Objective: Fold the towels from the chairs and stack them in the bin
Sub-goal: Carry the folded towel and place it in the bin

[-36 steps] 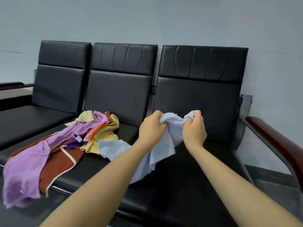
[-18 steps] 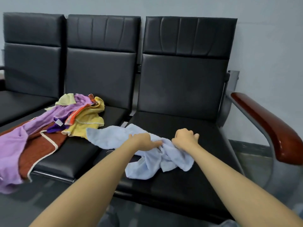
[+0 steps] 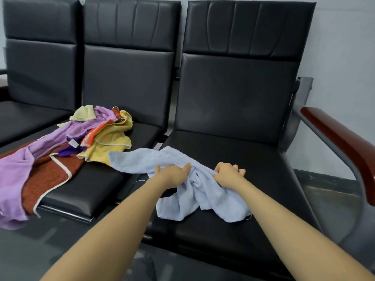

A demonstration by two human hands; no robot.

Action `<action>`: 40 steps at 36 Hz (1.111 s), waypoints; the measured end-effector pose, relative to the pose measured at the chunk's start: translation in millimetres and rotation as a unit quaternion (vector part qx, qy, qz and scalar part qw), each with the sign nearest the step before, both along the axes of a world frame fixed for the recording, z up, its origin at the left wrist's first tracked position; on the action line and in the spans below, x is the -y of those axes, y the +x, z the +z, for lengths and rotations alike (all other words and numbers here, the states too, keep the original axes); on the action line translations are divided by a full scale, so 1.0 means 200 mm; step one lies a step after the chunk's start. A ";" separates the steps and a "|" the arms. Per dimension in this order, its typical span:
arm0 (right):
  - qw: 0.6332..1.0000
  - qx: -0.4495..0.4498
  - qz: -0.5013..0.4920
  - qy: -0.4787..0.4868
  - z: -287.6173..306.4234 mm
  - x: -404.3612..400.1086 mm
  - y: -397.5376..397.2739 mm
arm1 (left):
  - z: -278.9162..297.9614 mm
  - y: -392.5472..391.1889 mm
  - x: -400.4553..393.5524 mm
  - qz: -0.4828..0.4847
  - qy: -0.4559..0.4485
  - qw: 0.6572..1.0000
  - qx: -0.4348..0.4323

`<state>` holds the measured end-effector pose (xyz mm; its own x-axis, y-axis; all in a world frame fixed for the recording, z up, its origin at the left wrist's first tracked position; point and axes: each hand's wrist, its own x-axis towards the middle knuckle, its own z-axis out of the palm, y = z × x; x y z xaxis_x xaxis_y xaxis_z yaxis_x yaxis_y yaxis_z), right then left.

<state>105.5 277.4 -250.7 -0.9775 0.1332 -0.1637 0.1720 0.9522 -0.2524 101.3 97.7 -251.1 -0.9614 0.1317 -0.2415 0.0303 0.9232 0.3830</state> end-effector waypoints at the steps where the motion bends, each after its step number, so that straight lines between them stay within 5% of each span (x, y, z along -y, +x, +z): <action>1: 1.000 -0.007 0.000 -0.013 0.00 0.00 0.00 | 0.01 0.00 0.00 -0.001 0.019 1.000 -0.002; 9: 0.985 -0.103 -0.020 -0.139 -0.03 -0.02 0.04 | -0.02 -0.08 0.04 -0.115 -0.122 0.983 -0.068; 14: 0.962 -0.186 -0.059 -0.192 -0.05 -0.02 0.02 | -0.05 -0.09 0.09 -0.082 -0.126 0.975 -0.163; 17: 0.963 -0.180 -0.065 -0.189 -0.06 -0.01 0.00 | -0.06 -0.09 0.11 -0.016 -0.164 0.959 -0.229; 26: 0.988 -0.104 -0.106 -0.042 -0.08 0.00 -0.04 | -0.08 -0.05 0.07 0.029 -0.189 0.966 -0.172; 33: 0.975 -0.170 -0.077 -0.124 -0.03 -0.01 0.05 | -0.04 0.00 0.04 0.010 -0.241 0.945 -0.219; 40: 0.909 -0.303 -0.088 -0.271 0.16 0.03 0.10 | 0.19 0.04 0.04 0.074 -0.117 0.958 -0.252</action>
